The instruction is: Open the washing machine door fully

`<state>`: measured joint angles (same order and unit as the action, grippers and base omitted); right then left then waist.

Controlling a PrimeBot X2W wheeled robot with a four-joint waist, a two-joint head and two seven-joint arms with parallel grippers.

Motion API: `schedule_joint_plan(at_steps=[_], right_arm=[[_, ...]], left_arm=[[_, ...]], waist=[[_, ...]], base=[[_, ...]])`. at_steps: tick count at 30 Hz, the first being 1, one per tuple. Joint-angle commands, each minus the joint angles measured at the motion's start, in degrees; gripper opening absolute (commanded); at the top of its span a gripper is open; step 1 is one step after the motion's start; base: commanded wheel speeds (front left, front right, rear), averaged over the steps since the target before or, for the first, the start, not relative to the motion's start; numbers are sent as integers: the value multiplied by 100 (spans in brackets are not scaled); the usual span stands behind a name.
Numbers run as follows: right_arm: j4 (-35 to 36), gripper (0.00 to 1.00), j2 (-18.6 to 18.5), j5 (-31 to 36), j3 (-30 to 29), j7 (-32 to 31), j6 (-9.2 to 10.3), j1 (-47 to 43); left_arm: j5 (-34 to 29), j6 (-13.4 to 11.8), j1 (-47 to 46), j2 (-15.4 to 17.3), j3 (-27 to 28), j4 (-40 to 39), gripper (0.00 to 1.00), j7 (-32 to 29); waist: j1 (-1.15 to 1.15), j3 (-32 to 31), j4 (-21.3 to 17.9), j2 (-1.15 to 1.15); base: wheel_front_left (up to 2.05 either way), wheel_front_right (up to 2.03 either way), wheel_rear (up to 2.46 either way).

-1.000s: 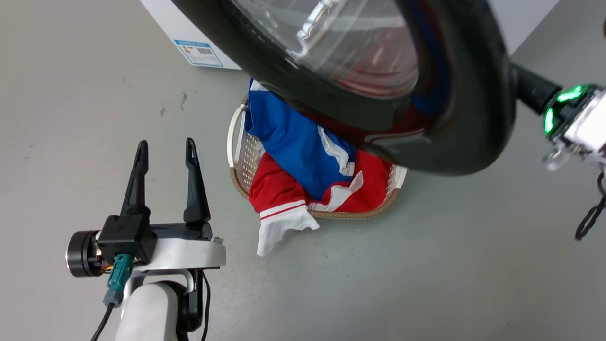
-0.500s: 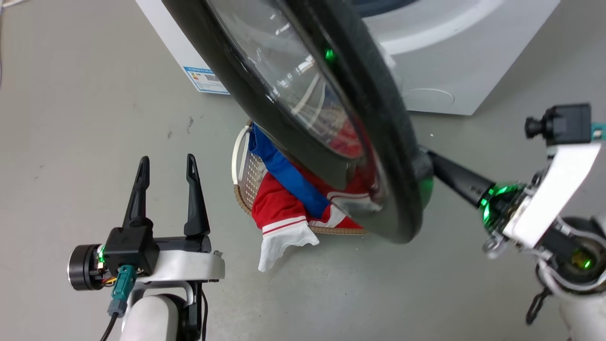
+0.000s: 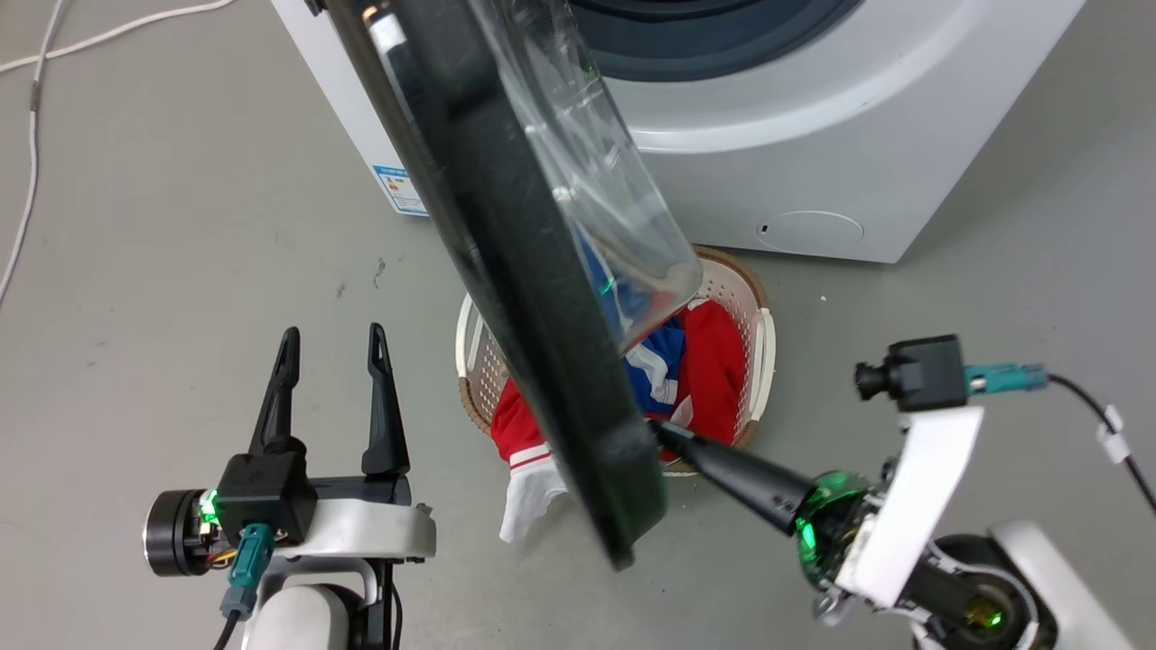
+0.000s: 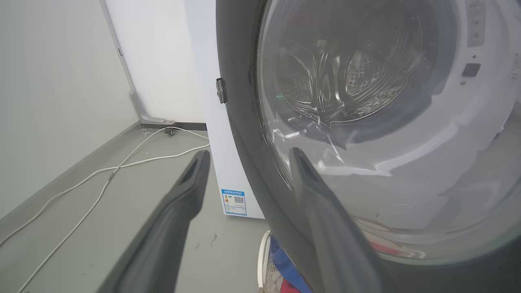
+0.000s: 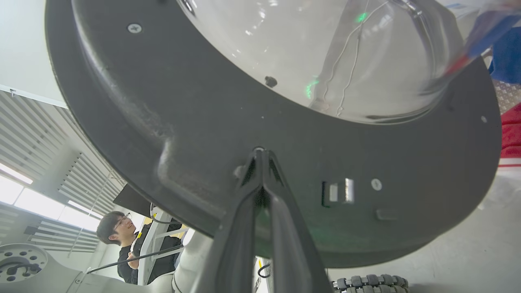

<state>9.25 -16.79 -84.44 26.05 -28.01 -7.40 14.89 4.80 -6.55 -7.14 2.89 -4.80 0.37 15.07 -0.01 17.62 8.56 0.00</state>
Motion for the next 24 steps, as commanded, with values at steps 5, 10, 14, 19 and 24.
schedule_joint_plan(at_steps=[5, 10, 14, 19, 24], right_arm=[[-131, 0, 208, -1, 448, 45, -17, -162], [-295, 0, 318, 21, 852, 89, -17, -233], [-463, 0, 396, -5, 1018, 252, -17, -289], [-598, 0, 329, -4, 1029, 544, -17, -365], [-611, 100, 208, 36, 759, 1173, -17, -556]], left_arm=[[-22, 32, 100, 1, -21, 45, 100, 16], [-10, 19, 156, 1, -33, 52, 100, 16], [-18, 16, 184, 0, -37, 69, 100, 16], [-52, 18, 255, 0, 18, 82, 100, 16], [-82, 48, 386, 0, 85, 116, 100, 16]], waist=[[1, -131, 65, 0], [1, -216, 94, 0], [1, -262, 100, 0], [1, -377, 53, 0], [1, -612, -17, 0]], base=[[0, 0, 0], [0, 0, 0], [0, 0, 0], [0, 0, 0], [0, 0, 0]])
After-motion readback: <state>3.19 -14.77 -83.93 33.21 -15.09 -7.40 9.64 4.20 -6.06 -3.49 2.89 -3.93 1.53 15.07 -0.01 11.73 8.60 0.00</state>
